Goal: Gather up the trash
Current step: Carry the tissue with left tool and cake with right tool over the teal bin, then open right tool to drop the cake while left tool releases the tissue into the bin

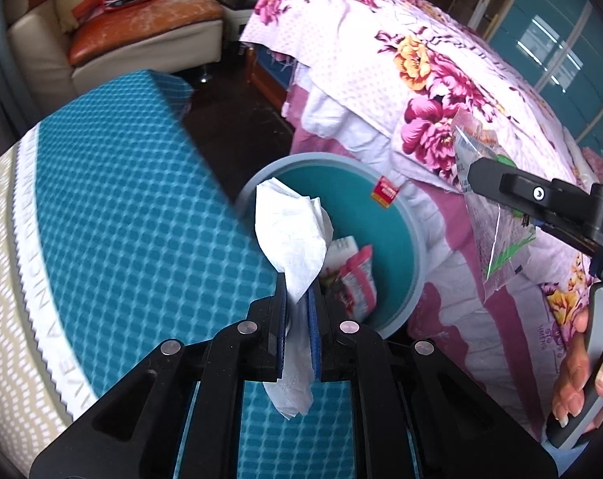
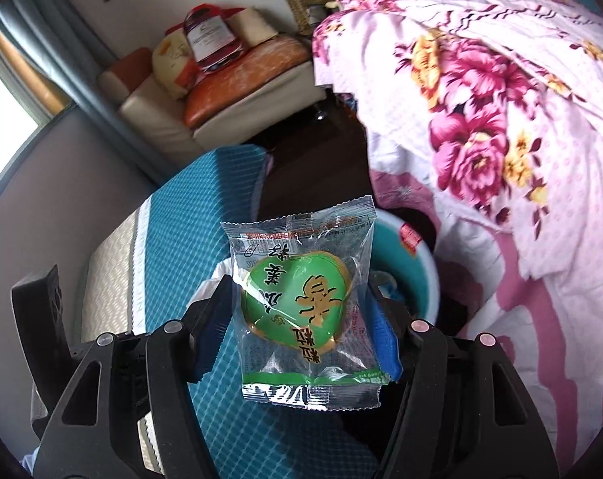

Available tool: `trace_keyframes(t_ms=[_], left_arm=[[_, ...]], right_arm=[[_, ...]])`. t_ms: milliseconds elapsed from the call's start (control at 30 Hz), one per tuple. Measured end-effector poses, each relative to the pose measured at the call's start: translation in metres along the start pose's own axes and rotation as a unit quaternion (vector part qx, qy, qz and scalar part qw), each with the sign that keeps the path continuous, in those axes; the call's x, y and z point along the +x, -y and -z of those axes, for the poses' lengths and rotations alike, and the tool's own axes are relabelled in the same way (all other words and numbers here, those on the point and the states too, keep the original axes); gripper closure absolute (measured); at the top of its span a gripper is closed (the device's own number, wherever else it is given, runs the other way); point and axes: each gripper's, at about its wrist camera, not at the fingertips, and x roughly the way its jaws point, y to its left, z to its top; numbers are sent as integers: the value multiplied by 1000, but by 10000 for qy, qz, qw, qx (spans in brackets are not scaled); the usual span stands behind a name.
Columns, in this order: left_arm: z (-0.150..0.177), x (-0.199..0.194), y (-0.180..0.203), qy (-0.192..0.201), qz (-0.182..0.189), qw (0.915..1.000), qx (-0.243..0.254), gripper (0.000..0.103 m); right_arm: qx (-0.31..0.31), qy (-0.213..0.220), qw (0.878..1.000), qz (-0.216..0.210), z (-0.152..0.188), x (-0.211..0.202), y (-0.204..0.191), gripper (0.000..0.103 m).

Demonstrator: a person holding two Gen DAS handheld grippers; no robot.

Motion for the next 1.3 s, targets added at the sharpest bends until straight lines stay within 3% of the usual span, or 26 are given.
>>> trace_keyframes(t_ms=[100,133,167,233,267,433,767,1300], left_arm=[[-8,8,2,-43,78,10000,12,84],[-9,10,1,-52,96,9999,10,69],[-9,10,0,-42,72,10000,1,43],[-10,7,-3,127,-52,9999,-37,19],[-10,4,-5,191,-76,9998,-42,16],[-11,3,-15,123,-188,9997,-95,13],[-1,-8,-34,38,-289,9989,-358,11],[28,-59,-57,249,-663,9951,-688,7]], right_arm=[[55,7,9999,91,-8,3,7,43],[60,3,9999,102,-9,3,7,43],[60,-21,9999,136,-12,6,9,43],[54,-47,9998,162,-14,9,9,43],[51,-78,9998,177,-15,12,9,43],[18,-214,9995,228,-16,23,6,42],[-64,-398,9990,212,-13,31,-8,29],[-539,-288,9979,191,9,-3,-47,7]])
